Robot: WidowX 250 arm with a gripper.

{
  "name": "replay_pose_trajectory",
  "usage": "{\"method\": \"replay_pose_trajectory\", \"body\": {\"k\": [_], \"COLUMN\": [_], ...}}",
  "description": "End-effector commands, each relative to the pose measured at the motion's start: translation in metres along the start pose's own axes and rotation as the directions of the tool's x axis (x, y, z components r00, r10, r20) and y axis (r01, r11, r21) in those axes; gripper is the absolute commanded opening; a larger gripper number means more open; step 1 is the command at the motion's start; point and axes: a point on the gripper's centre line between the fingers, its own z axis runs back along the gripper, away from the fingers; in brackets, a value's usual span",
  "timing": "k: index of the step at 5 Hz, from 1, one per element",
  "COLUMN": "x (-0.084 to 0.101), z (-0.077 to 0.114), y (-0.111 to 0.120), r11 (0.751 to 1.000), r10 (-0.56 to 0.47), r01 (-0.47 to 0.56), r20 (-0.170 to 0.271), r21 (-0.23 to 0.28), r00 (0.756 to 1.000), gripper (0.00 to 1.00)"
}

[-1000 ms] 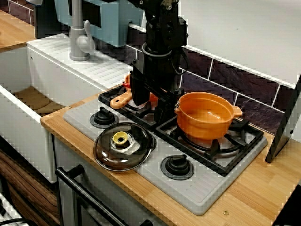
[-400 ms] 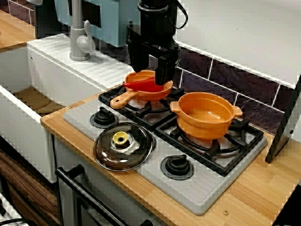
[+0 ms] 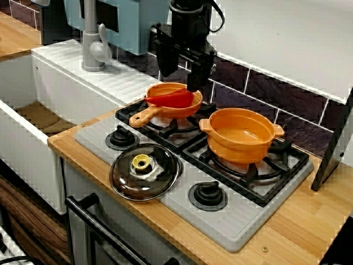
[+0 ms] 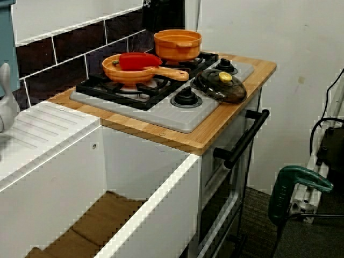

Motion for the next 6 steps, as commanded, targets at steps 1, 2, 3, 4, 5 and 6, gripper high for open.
{"method": "replay_pose_trajectory", "body": {"k": [1, 2, 3, 4, 5, 6], "x": [0.033, 0.034, 0.028, 0.021, 0.017, 0.018], "z": [0.0, -0.002, -0.002, -0.004, -0.007, -0.015], "y": [0.023, 0.029, 0.027, 0.024, 0.023, 0.021], "r11": [1.0, 1.0, 1.0, 1.0, 1.0, 1.0], "r10": [0.016, 0.017, 0.005, 0.006, 0.012, 0.018], "r01": [-0.018, -0.018, -0.005, -0.006, -0.011, -0.018], "r20": [0.075, 0.075, 0.064, 0.057, 0.045, 0.033], "r21": [0.024, 0.012, 0.0, -0.001, -0.022, -0.016], "r00": [0.997, 0.997, 0.998, 0.998, 0.999, 0.999], "gripper": [1.0, 1.0, 1.0, 1.0, 1.0, 1.0]}}
